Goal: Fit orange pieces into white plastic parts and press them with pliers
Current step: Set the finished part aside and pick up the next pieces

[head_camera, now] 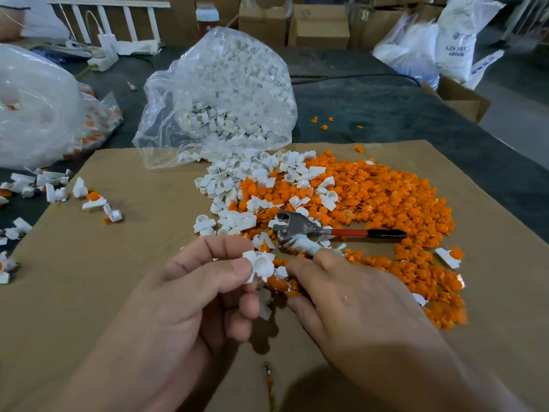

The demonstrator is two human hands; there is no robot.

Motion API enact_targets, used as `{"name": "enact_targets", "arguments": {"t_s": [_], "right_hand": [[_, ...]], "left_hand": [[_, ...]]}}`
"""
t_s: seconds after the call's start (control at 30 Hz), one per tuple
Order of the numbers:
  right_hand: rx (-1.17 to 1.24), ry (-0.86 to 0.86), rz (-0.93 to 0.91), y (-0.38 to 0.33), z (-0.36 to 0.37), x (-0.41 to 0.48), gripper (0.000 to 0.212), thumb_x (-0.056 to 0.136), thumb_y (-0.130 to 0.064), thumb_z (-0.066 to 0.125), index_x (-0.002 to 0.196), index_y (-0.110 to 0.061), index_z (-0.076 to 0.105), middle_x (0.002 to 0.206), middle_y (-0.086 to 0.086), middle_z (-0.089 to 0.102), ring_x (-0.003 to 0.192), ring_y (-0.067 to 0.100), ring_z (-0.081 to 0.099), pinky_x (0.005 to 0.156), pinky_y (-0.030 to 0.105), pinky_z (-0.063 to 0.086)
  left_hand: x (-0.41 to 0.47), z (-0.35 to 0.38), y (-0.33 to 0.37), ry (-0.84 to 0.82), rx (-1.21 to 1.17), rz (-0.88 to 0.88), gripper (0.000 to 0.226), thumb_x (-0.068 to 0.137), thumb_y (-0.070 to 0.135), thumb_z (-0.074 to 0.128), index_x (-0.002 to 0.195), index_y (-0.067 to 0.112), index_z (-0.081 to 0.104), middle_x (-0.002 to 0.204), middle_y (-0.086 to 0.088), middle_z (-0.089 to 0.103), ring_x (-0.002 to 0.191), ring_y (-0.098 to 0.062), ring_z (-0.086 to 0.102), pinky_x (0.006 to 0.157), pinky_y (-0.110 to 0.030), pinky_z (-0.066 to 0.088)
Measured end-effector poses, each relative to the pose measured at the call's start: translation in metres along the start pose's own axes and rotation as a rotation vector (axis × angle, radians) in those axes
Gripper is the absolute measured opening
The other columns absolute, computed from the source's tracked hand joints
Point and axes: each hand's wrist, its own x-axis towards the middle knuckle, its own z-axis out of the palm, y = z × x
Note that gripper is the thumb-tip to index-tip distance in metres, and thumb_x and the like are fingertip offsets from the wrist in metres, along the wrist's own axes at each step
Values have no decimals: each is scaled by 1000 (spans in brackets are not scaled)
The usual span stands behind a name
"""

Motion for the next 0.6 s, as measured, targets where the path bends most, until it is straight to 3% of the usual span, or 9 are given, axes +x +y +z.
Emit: {"name": "enact_targets", "arguments": {"t_s": [0.13,0.23,0.43,0.6], "right_hand": [[36,15,15,5,4,0,28,103,-40,31,129,-33,36,119,-9,45,100,15,52,74,30,44],[83,5,45,6,3,2,20,101,-43,37,118,-33,41,115,-11,50,101,13,52,81,31,45],[135,30,54,6,3,2,13,98,-48,42,103,-37,38,102,-13,51,90,9,48,72,26,38],[129,79,21,5,5,1,12,99,-48,38,97,-38,32,99,-13,50,84,10,47,68,28,38]], "left_hand": [[9,-12,0,1,-99,-86,61,27,19,96,84,13,77,64,-7,56,45,-16,52,33,-22,39],[12,-17,0,14,-119,-100,64,24,24,98,84,13,77,65,-6,57,46,-15,52,33,-21,39],[12,-19,-4,11,-115,-91,60,26,25,98,81,14,77,66,-7,58,46,-14,53,33,-22,39],[10,-16,-3,-7,-99,-112,19,51,14,80,69,18,77,62,-4,57,44,-11,50,32,-19,37]]}}
